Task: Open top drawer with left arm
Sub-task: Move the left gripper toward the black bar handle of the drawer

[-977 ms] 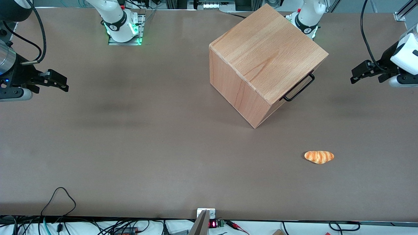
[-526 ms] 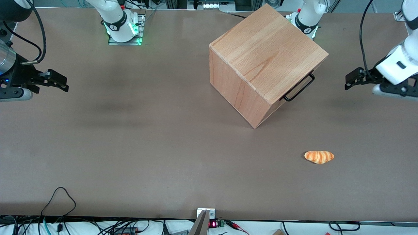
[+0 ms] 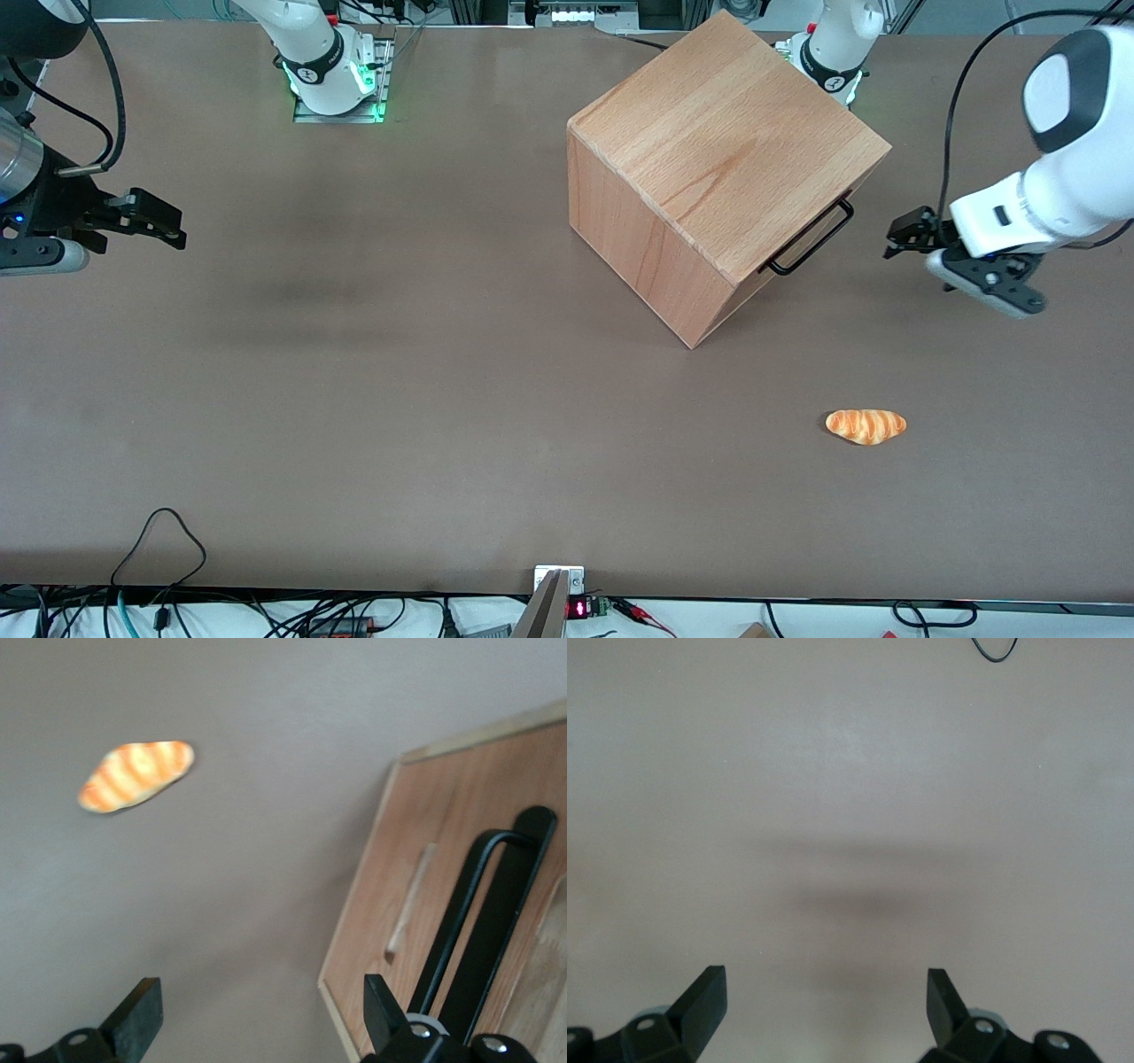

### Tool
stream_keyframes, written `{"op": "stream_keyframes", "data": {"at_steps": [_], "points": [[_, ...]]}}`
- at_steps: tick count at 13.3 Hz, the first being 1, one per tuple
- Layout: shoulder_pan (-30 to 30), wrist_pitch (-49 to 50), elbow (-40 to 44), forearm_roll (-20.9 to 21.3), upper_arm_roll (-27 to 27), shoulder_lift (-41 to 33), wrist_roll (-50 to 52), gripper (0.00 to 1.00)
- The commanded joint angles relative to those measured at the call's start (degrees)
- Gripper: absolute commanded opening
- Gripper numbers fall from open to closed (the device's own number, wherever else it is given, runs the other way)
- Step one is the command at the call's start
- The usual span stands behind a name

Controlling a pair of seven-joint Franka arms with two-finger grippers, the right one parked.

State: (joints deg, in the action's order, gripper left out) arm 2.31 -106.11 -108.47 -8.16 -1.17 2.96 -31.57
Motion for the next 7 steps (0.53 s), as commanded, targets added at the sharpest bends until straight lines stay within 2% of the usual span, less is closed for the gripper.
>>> {"op": "stream_keyframes", "data": {"at_steps": [1,7], "points": [[0.4,-2.2,-2.5,-3.1,0.8,0.0,-3.6,1.00],[0.6,-2.6,-4.5,-3.2,4.4,0.7,-4.8,1.00]]}}
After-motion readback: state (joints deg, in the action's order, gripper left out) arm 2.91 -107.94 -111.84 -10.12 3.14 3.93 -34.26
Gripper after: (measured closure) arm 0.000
